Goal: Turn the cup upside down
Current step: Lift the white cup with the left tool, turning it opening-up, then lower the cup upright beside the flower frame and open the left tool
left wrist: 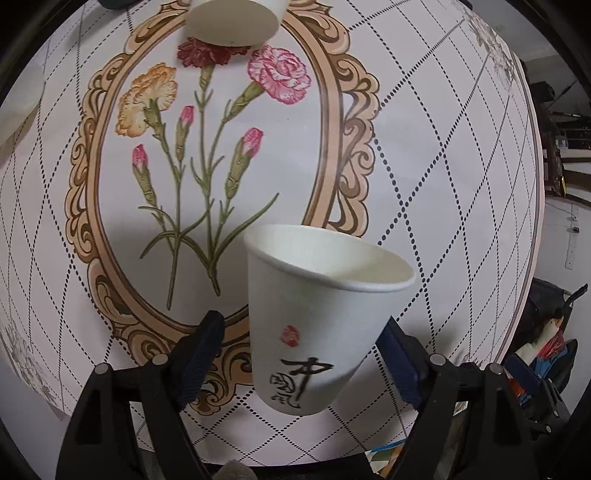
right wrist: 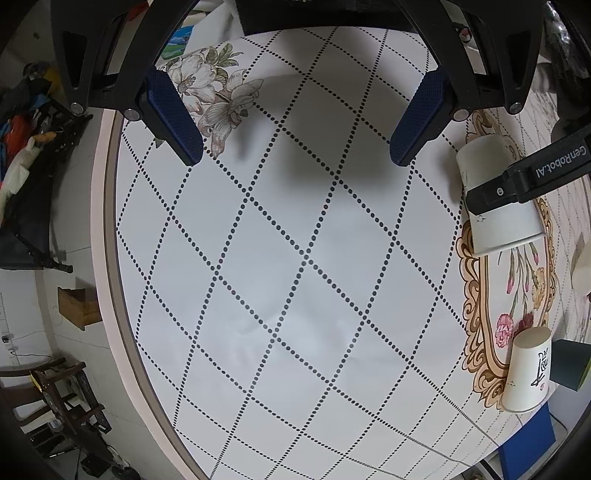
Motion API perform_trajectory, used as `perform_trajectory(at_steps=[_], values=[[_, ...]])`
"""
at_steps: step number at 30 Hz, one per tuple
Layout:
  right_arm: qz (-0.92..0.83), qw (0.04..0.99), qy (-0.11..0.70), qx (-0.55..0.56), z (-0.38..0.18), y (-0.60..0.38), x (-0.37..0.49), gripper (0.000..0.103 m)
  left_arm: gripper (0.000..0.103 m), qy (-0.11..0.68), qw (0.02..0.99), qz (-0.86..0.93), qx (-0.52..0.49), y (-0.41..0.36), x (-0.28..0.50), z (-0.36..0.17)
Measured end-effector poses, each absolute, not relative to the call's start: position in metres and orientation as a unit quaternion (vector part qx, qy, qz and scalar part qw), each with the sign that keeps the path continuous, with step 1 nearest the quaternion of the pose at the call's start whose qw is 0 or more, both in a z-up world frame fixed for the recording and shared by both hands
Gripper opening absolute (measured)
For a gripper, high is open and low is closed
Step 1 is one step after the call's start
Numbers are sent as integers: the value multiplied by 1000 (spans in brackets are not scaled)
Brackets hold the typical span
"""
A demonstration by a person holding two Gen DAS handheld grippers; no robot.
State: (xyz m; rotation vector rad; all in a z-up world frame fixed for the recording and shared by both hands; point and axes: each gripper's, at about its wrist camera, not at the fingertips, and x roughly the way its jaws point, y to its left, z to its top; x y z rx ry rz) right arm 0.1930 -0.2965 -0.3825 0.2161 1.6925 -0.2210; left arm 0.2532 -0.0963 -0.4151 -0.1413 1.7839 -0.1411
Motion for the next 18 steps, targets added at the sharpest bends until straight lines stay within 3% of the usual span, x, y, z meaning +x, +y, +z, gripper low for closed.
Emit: perform_trajectory(at_steps=[9, 18], values=[[-94, 657, 742, 100, -380, -285, 197, 103, 82, 765, 636, -72, -69, -89, 245, -389], [-56, 674, 727, 118, -343, -270, 183, 103, 82, 694, 718, -44, -16, -61, 219, -297]])
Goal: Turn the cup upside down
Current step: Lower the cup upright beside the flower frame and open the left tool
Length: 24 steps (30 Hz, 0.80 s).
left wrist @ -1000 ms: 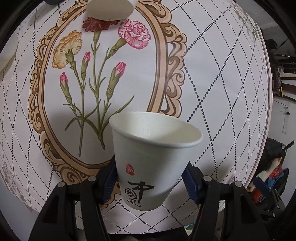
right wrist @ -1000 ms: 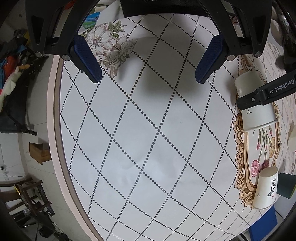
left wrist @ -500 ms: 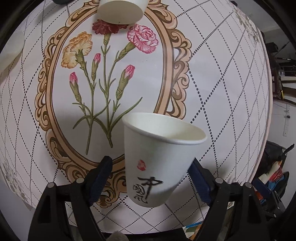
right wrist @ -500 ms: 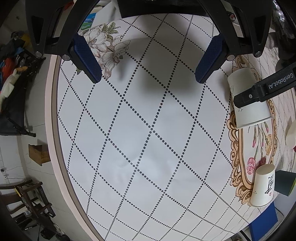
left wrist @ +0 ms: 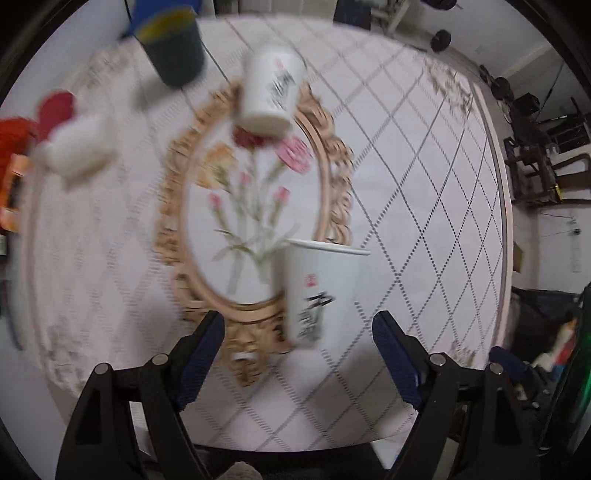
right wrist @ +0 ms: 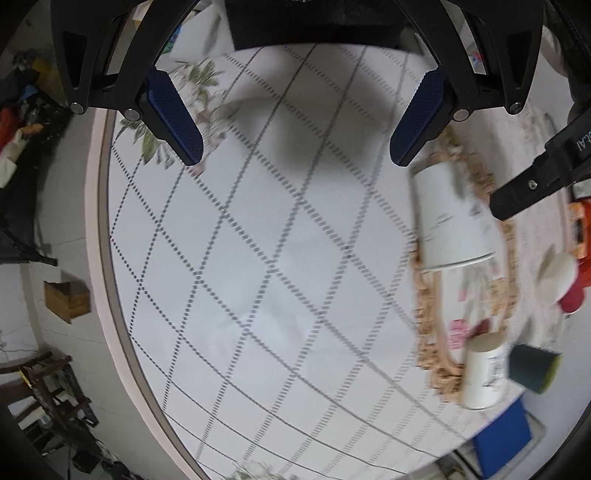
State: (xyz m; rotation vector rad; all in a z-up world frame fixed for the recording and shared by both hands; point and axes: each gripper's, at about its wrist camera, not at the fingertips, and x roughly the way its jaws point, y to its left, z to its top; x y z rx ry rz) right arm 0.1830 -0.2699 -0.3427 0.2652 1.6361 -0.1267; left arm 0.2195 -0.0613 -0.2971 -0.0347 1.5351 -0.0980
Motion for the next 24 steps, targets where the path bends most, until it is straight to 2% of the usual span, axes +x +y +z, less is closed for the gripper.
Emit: perform_trajectory(at_steps=[6, 16, 18, 19, 20, 24], values=[[-14, 691, 712, 124, -307, -235, 164, 103, 82, 666, 746, -9, 21, -18, 182, -263], [9, 713, 695, 91, -272, -177, 155, 103, 82, 669, 742, 24, -5, 29, 163, -278], [5, 723, 689, 52, -265, -170, 159, 103, 83, 673, 740, 25, -13, 38, 164, -285], [7, 727, 686, 24, -261, -167, 160, 103, 93, 673, 739, 27, -14, 43, 167, -291], [12, 732, 681, -10, -257, -163, 163, 103, 96, 672, 740, 29, -13, 47, 169, -296], [43, 739, 629, -237, -248, -137, 169, 103, 96, 663, 747, 47, 0, 52, 174, -312]])
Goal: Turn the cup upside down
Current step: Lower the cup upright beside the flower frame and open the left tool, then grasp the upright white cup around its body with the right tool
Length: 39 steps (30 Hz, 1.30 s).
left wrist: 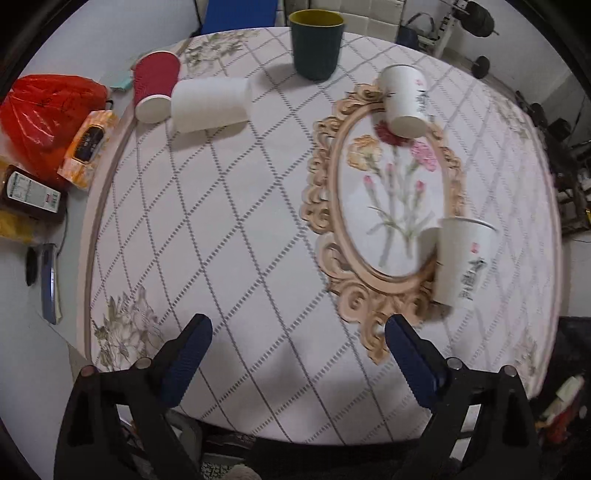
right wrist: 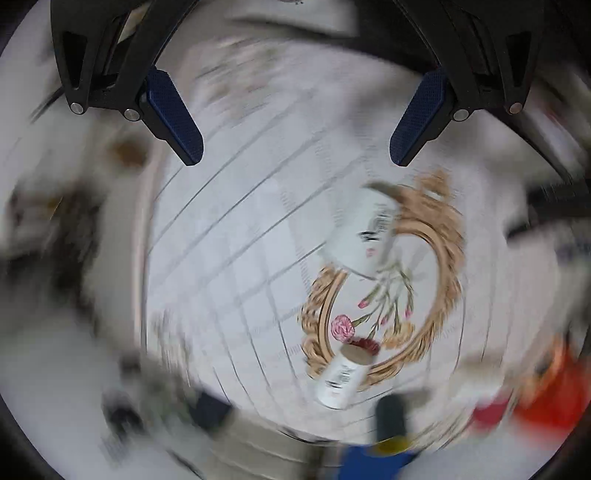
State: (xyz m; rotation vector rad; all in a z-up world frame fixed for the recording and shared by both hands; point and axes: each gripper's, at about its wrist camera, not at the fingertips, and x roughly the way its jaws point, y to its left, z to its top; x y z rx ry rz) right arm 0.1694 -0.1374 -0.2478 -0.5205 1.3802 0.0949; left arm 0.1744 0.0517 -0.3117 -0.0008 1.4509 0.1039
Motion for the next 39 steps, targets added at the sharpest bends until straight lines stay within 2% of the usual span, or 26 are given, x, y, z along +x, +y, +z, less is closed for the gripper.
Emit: perform_trajectory(at_steps=[5, 7, 10, 16, 20, 24, 28, 30, 35, 39], values=[[167, 640, 496, -563, -274, -85, 150, 103, 96, 679, 731, 62, -17, 56, 180, -337], [239, 556, 416, -679, -298, -73, 130, 103, 96, 686, 724, 73, -20, 56, 182, -348], [316, 432, 302, -789, -333, -76, 107, 102, 96, 694, 714, 87, -27, 58, 185, -362], [426, 202, 72, -879, -379, -114, 90, 102, 96, 712, 693, 106, -47, 62, 188, -389], [454, 111, -24, -884, -397, -128, 103, 102, 96, 714, 688, 113, -60, 66, 188, -397], [468, 66, -59, -879, -407, -127, 122, 102, 96, 716, 684, 118, -74, 72, 188, -403], [480, 47, -56, -874, -412, -120, 132, 101, 96, 716, 683, 120, -81, 80, 188, -407], [486, 39, -53, -872, -417, -124, 136, 95, 96, 717, 681, 120, -84, 85, 189, -410], [494, 24, -53, -867, -427, -122, 144, 87, 96, 718, 680, 119, -87, 95, 197, -418], [495, 20, -47, -867, -434, -119, 154, 76, 96, 718, 681, 117, -86, 98, 200, -421]])
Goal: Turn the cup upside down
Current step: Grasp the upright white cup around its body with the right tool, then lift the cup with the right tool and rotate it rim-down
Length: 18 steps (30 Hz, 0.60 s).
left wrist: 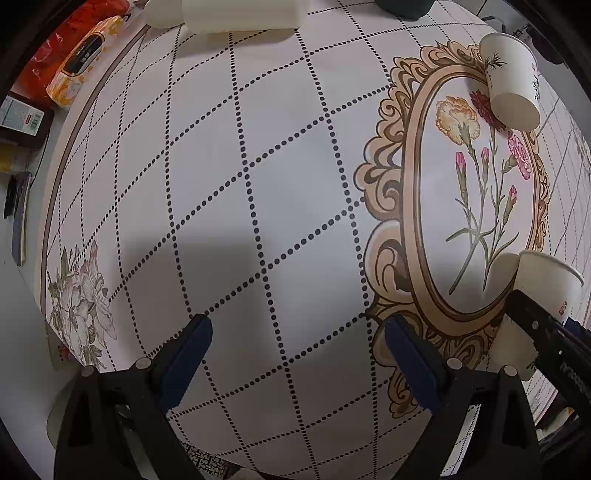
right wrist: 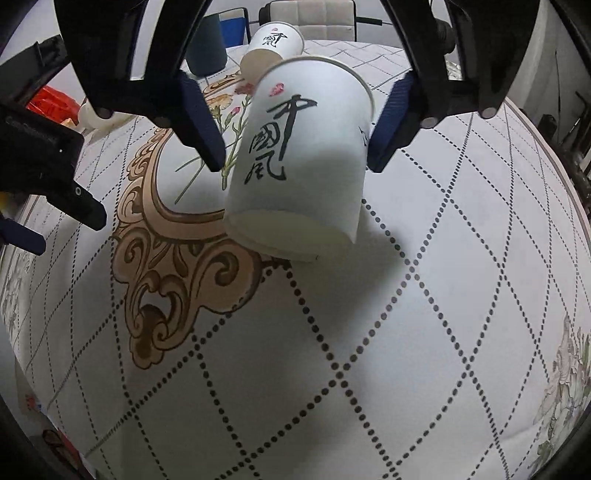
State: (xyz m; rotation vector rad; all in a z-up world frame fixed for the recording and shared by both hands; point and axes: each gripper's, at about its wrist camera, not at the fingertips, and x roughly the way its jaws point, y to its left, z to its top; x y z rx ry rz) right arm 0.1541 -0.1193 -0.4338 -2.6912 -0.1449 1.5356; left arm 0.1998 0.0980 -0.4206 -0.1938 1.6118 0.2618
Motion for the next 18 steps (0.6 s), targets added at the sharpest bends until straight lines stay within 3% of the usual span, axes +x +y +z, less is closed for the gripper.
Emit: perform_trajectory(at_steps=[5, 18], values=[[495, 26, -36, -868, -441, -112, 156, 67, 96, 719, 681, 114, -85, 101, 206, -423], [495, 66, -9, -866, -437, -94, 143, 65, 96, 716, 684, 111, -80, 94, 205, -420]])
